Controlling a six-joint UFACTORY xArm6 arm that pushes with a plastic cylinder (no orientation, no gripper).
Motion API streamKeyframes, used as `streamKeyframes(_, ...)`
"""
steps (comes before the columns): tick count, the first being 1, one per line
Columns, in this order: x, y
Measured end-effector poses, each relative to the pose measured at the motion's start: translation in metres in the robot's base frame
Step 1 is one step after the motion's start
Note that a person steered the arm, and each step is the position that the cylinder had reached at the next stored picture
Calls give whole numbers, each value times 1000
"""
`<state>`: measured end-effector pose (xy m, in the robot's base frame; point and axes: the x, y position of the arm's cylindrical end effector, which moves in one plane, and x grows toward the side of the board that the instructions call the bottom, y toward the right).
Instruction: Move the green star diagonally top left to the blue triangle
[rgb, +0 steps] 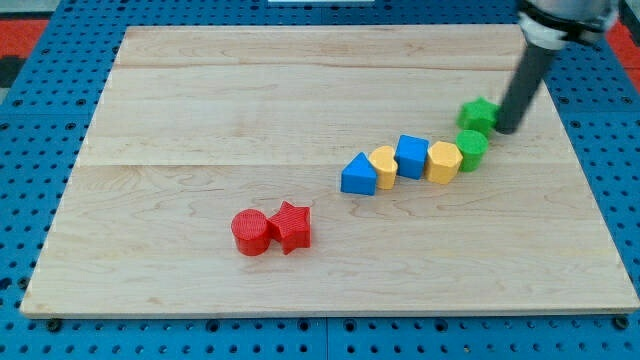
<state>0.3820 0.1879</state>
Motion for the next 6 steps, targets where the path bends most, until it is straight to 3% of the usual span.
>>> streamKeyframes(1,-38,-100)
streamKeyframes(3,-79,-84)
streamKeyframes(4,-104,-154)
streamKeyframes(6,-75,-207)
